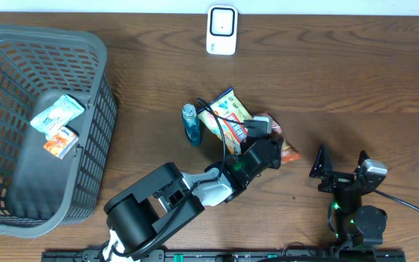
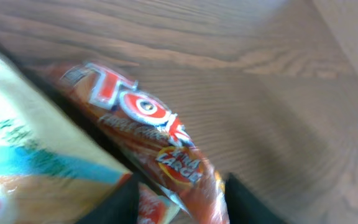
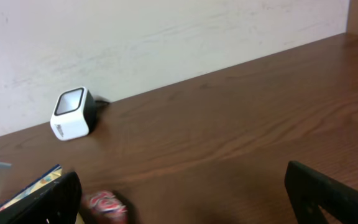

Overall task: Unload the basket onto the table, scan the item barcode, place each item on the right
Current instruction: 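Open the left gripper to release the wafer on the table, then move the left gripper into the basket and grasp the orange box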

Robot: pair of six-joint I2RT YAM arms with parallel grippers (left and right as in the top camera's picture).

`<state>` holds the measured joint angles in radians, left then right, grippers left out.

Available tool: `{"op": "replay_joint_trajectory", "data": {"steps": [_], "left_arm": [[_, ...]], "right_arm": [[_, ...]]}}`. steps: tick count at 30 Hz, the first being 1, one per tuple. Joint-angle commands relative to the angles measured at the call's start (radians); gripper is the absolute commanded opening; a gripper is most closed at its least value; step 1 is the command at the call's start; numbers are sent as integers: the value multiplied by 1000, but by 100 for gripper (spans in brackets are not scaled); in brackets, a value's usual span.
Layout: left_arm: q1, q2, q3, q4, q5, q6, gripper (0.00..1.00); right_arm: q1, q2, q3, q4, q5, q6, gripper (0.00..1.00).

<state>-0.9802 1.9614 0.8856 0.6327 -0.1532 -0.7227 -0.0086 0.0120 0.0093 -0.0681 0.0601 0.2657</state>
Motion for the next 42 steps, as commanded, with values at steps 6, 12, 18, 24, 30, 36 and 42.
{"op": "replay_joint_trajectory", "data": {"steps": [6,12,18,24,30,36,42], "left_arm": [[10,-90,45,-106,47,153,60],[41,-281,56,-323,-50,204,61],[80,-507,166,-582,-51,354,61],[245,-670,412,-1018,-92,388,62],[578,-795,546,-1257,-92,242,66],[922,-885,545,-1399,-116,117,83],[1215,-840,510,-1637,-126,-51,83]], "right_arm": [[16,-5,-4,0,9,-13,99],[16,-5,-4,0,9,-13,99],[16,-5,-4,0,9,-13,99],[16,-5,-4,0,9,-13,99],[16,-5,-4,0,9,-13,99],[16,-5,-4,0,9,-13,99],[16,-5,-4,0,9,-13,99]]}}
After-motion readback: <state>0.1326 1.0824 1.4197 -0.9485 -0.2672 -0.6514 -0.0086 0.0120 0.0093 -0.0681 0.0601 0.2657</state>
